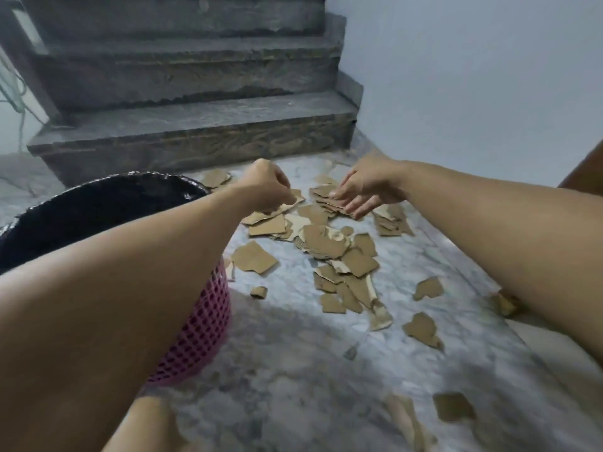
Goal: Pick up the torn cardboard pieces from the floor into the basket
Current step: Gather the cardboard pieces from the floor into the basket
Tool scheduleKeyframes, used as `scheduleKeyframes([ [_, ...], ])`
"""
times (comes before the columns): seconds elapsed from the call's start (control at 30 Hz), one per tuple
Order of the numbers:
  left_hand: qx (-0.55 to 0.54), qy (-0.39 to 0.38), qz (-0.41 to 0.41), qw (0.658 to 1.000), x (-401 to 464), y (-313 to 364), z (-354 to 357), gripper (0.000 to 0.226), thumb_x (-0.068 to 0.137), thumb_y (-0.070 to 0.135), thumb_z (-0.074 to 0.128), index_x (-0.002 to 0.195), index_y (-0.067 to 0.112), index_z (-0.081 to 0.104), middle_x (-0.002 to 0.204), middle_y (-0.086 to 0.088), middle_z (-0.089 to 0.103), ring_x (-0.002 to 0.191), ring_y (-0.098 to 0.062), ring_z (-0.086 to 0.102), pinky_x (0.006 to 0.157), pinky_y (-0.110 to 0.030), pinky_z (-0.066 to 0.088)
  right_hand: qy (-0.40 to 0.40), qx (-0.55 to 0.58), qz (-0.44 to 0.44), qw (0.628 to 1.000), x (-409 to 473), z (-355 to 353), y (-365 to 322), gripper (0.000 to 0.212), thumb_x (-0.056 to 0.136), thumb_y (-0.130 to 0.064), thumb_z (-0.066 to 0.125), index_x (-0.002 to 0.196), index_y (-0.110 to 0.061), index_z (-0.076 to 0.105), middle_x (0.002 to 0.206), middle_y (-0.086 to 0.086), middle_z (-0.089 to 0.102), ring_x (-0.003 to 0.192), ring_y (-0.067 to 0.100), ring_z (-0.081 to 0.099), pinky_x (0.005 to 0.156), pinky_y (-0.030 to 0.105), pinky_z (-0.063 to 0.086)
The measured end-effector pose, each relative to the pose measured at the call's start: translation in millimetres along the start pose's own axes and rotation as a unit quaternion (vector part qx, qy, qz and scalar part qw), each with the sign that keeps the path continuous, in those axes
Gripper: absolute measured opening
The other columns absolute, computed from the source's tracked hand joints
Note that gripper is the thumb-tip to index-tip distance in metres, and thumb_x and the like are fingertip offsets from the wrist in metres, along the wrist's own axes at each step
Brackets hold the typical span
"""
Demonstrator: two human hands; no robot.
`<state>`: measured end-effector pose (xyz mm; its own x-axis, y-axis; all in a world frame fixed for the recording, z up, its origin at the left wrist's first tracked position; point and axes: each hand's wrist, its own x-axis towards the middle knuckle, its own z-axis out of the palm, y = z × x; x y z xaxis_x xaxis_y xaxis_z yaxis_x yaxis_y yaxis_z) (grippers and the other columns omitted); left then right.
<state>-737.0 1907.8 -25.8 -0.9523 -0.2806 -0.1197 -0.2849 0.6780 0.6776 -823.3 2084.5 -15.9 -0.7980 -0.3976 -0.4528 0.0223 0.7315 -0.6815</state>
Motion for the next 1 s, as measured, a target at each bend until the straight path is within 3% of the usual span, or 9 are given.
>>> scheduleKeyframes([
  [0.07, 0.003, -0.052, 0.012, 0.999, 8.0, 8.8, 37.1, 0.017, 0.082, 0.009, 0.074, 0.097, 0.004, 0.067, 0.081, -0.011, 0.067, 0.062, -0.016, 0.06, 0.053, -0.024, 0.054, 0.001, -0.004, 0.038, 0.999, -3.6, -9.4, 37.4, 0.023, 0.093, -0.016, 0.067, 0.109, -0.002, 0.061, 0.123, 0.02, 0.061, 0.111, 0.031, 0.063, 0.093, 0.043, 0.055],
  [0.2, 0.033, -0.171, 0.018, 0.985, 15.9, 18.2, 125.7, 0.028, 0.079, 0.014, 0.078, 0.102, 0.002, 0.067, 0.094, -0.016, 0.07, 0.075, -0.023, 0.066, 0.068, -0.033, 0.059, -0.002, 0.013, 0.107, 0.994, -9.6, -23.0, 126.9, 0.024, 0.094, -0.018, 0.065, 0.11, -0.002, 0.059, 0.128, 0.018, 0.059, 0.119, 0.032, 0.061, 0.094, 0.043, 0.055],
  [0.3, 0.06, -0.254, 0.014, 0.965, 9.3, 13.6, 185.9, 0.036, 0.076, 0.016, 0.081, 0.107, 0.001, 0.067, 0.102, -0.02, 0.07, 0.082, -0.027, 0.066, 0.078, -0.039, 0.059, -0.001, 0.031, 0.15, 0.988, -15.0, -20.7, 192.4, 0.042, 0.088, -0.019, 0.073, 0.121, 0.003, 0.058, 0.123, 0.016, 0.063, 0.107, 0.03, 0.066, 0.088, 0.044, 0.058],
  [0.37, 0.113, -0.306, 0.032, 0.945, -1.2, 5.8, 228.3, 0.043, 0.074, 0.019, 0.083, 0.11, 0.002, 0.067, 0.107, -0.017, 0.07, 0.085, -0.026, 0.066, 0.08, -0.038, 0.058, -0.01, 0.019, 0.171, 0.985, -22.2, -11.3, 235.7, 0.035, 0.085, -0.017, 0.076, 0.113, -0.001, 0.062, 0.116, 0.013, 0.066, 0.099, 0.025, 0.067, 0.086, 0.043, 0.059],
  [0.53, 0.291, -0.387, 0.17, 0.858, -51.8, -24.1, 319.6, 0.068, 0.071, 0.03, 0.084, 0.13, 0.017, 0.054, 0.13, -0.005, 0.054, 0.114, -0.025, 0.056, 0.088, -0.032, 0.049, -0.048, -0.144, 0.177, 0.972, -45.4, 32.3, 324.2, 0.036, 0.073, -0.021, 0.086, 0.102, -0.016, 0.065, 0.106, 0.006, 0.066, 0.095, 0.023, 0.066, 0.078, 0.037, 0.057],
  [0.63, 0.322, -0.387, 0.287, 0.815, -81.9, -38.6, 357.4, 0.063, 0.075, 0.034, 0.079, 0.131, 0.024, 0.052, 0.13, -0.004, 0.048, 0.119, -0.024, 0.048, 0.093, -0.034, 0.045, -0.088, -0.244, 0.154, 0.953, -56.9, 55.6, 357.6, 0.051, 0.066, -0.032, 0.09, 0.11, -0.022, 0.066, 0.109, 0.001, 0.063, 0.103, 0.023, 0.062, 0.087, 0.037, 0.054],
  [0.73, 0.342, -0.372, 0.367, 0.781, -102.6, -44.7, 378.2, 0.055, 0.079, 0.043, 0.071, 0.128, 0.026, 0.055, 0.128, -0.004, 0.043, 0.118, -0.023, 0.04, 0.093, -0.035, 0.04, -0.088, -0.328, 0.112, 0.934, -67.1, 77.1, 386.4, 0.054, 0.067, -0.031, 0.087, 0.113, -0.025, 0.06, 0.117, 0.002, 0.054, 0.106, 0.025, 0.056, 0.087, 0.039, 0.051],
  [0.87, 0.339, -0.343, 0.386, 0.786, -108.9, -51.7, 389.3, 0.038, 0.08, 0.04, 0.064, 0.113, 0.021, 0.061, 0.122, -0.006, 0.044, 0.112, -0.025, 0.039, 0.087, -0.034, 0.034, -0.038, -0.352, 0.078, 0.932, -74.0, 92.5, 411.9, 0.035, 0.075, -0.017, 0.076, 0.094, -0.024, 0.048, 0.105, 0.001, 0.044, 0.094, 0.024, 0.048, 0.076, 0.037, 0.046],
  [1.0, 0.301, -0.36, 0.316, 0.825, -95.4, -55.3, 391.4, 0.027, 0.077, 0.022, 0.072, 0.101, 0.016, 0.062, 0.111, -0.007, 0.057, 0.106, -0.026, 0.051, 0.078, -0.031, 0.035, -0.036, -0.291, 0.094, 0.951, -67.5, 90.1, 418.3, 0.041, 0.073, -0.015, 0.078, 0.091, -0.023, 0.043, 0.09, -0.003, 0.048, 0.081, 0.02, 0.048, 0.057, 0.031, 0.033],
])
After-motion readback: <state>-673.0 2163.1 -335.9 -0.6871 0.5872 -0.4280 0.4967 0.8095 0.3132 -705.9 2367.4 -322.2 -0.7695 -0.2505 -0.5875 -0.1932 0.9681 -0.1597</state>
